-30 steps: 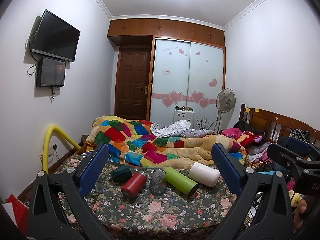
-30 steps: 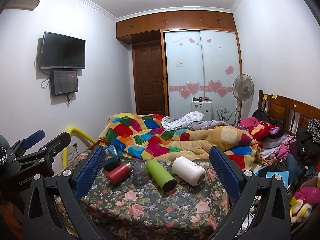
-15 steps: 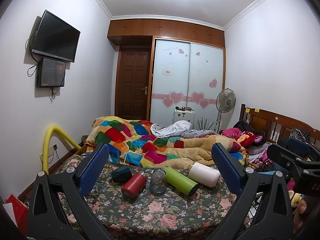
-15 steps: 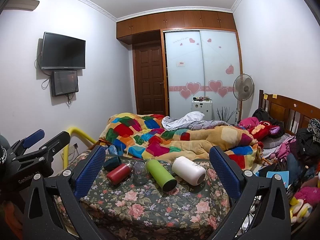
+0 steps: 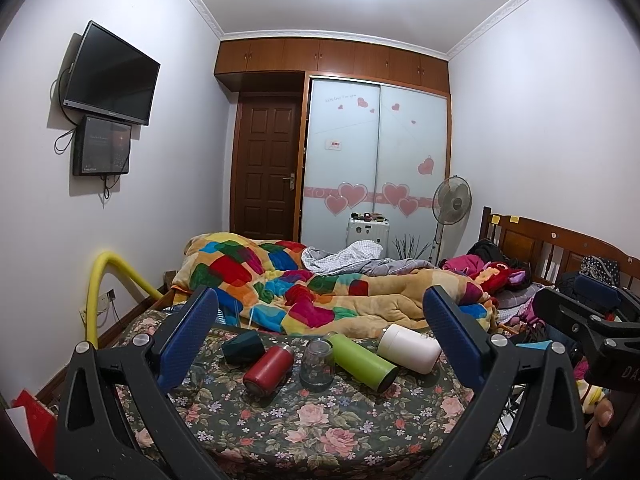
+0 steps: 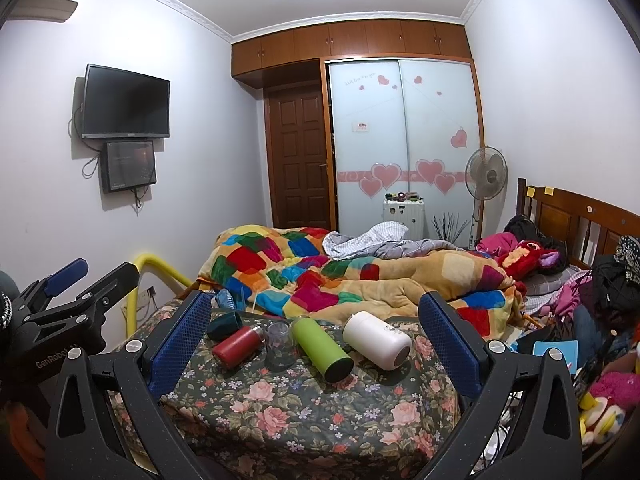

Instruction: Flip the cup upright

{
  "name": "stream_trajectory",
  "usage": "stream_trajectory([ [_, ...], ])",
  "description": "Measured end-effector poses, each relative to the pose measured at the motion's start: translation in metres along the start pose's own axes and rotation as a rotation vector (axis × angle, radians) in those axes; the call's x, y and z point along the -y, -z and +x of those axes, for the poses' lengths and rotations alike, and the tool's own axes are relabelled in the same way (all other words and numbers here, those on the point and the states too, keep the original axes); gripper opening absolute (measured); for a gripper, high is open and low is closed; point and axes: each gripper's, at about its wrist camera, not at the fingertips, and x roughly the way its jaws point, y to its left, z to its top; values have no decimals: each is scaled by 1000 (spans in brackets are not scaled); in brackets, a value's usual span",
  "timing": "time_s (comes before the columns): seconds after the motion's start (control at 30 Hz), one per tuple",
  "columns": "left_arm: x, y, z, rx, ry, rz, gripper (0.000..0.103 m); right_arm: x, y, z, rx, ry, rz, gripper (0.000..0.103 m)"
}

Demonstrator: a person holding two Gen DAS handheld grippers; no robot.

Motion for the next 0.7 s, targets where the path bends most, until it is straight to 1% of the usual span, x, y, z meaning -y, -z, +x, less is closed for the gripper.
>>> stream_trajectory([
  [0.23, -5, 3, 2, -8, 1, -7, 103, 3, 4, 4, -13, 2, 3, 103],
  [0.33, -6, 7, 8, -15, -8, -5, 103, 5, 5, 10, -25, 6, 5, 103],
  [0.43, -11, 11, 19, -40, -15, -8, 103, 7, 7, 18, -42, 9, 8, 103],
  [0.53, -20, 19, 40, -93, -17, -24, 103, 9, 11, 28, -67, 15, 10, 103],
  [0.63, -36, 32, 70, -177, -24, -47, 103, 12, 15, 39, -97, 23, 13, 103],
  [0.7, -47, 44, 96, -251, -27, -53, 103, 15, 19, 48, -118, 32, 13, 103],
])
